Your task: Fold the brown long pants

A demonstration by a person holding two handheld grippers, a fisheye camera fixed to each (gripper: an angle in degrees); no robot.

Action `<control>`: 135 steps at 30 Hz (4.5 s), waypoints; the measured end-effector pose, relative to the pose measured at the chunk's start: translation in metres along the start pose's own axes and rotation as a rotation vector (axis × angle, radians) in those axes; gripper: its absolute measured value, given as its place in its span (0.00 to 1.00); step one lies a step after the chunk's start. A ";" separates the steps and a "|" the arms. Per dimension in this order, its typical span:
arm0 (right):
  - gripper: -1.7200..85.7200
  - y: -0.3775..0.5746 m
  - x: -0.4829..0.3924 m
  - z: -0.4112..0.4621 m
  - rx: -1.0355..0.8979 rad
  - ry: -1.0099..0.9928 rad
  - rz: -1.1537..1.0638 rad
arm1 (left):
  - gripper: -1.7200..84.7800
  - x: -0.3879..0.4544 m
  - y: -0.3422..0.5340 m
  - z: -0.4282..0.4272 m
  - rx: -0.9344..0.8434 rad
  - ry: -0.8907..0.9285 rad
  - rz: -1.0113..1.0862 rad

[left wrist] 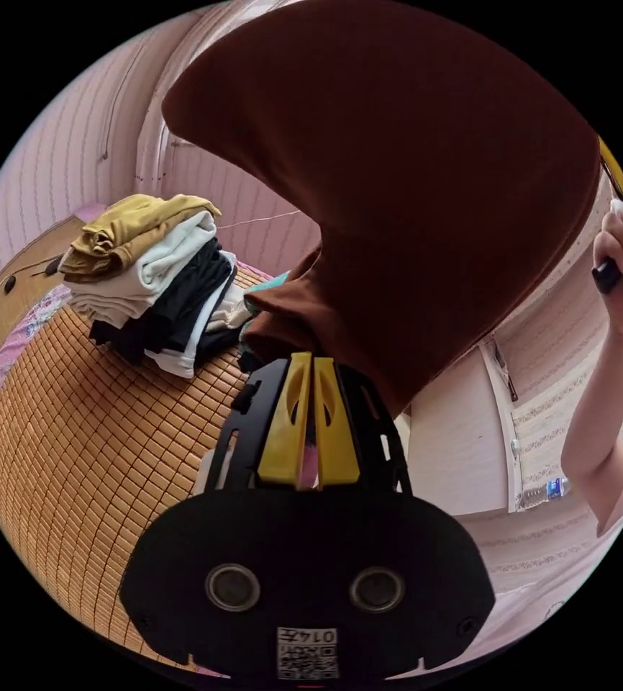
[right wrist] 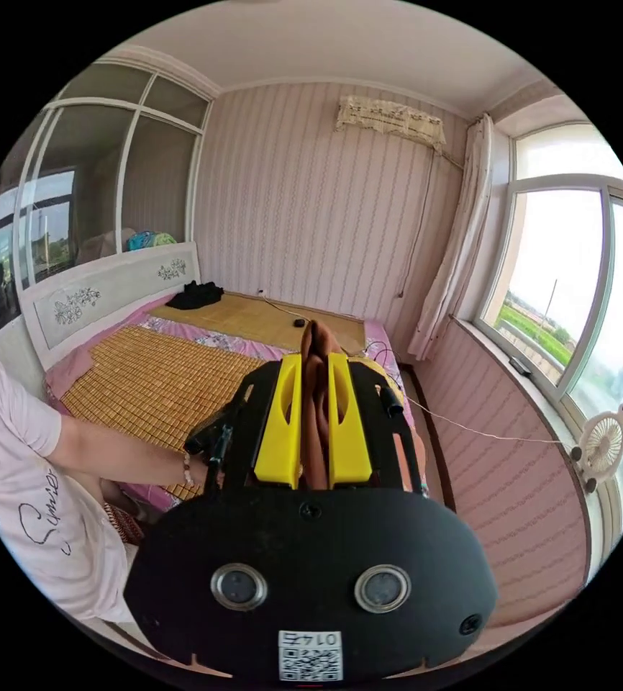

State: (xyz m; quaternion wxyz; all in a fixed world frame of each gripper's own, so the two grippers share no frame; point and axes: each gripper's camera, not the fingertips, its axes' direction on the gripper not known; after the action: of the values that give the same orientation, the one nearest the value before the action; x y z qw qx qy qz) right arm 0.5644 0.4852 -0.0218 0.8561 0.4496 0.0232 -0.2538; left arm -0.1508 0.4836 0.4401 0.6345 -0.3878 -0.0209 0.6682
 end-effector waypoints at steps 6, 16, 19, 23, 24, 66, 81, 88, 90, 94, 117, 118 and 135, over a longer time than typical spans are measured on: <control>0.08 -0.071 -0.101 0.048 0.144 -0.358 -0.084 | 0.01 -0.078 0.144 -0.184 0.214 -0.255 -0.192; 0.04 -0.073 -0.202 0.215 0.218 -0.904 0.345 | 0.01 -0.095 0.354 -0.477 0.475 -0.763 -0.400; 0.03 -0.029 -0.195 0.281 0.077 -0.966 0.502 | 0.01 -0.084 0.378 -0.483 0.487 -0.722 -0.339; 0.03 0.056 -0.179 0.352 -0.177 -0.857 0.634 | 0.01 -0.083 0.401 -0.415 0.400 -0.513 -0.274; 0.03 0.088 -0.172 0.372 -0.276 -0.759 0.671 | 0.01 -0.090 0.414 -0.371 0.343 -0.410 -0.296; 0.05 0.027 -0.431 0.605 -0.973 -0.754 0.044 | 0.09 -0.367 0.705 -0.235 -0.053 -0.484 -1.228; 0.04 -0.083 -0.114 0.377 -0.146 -0.288 0.448 | 0.06 -0.266 0.655 -0.346 0.402 -0.603 -0.665; 0.07 0.003 -0.088 0.422 -0.468 -0.134 0.634 | 0.10 -0.264 0.862 -0.324 0.205 -0.682 -1.192; 0.08 0.026 -0.098 0.445 -0.562 -0.133 0.692 | 0.08 -0.258 0.896 -0.305 0.091 -0.715 -1.333; 0.11 0.021 -0.168 0.479 -0.637 -0.155 0.575 | 0.07 -0.230 0.921 -0.301 0.258 -0.680 -1.368; 0.05 -0.081 -0.539 0.530 -0.839 -0.629 -0.429 | 0.01 -0.328 0.902 -0.238 0.100 -0.650 -1.371; 0.05 -0.098 -0.499 0.510 -0.777 -0.528 -0.386 | 0.01 -0.325 0.905 -0.242 0.134 -0.653 -1.358; 0.13 -0.126 -0.404 0.520 -0.906 -0.192 -0.289 | 0.08 -0.240 0.954 -0.240 0.441 -0.464 -1.330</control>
State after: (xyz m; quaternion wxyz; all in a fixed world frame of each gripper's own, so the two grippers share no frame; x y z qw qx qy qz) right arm 0.0570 0.1874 0.2998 0.9199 -0.0017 0.1145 -0.3750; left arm -0.8395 -0.0199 -0.1055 0.9481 -0.0052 -0.2506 0.1958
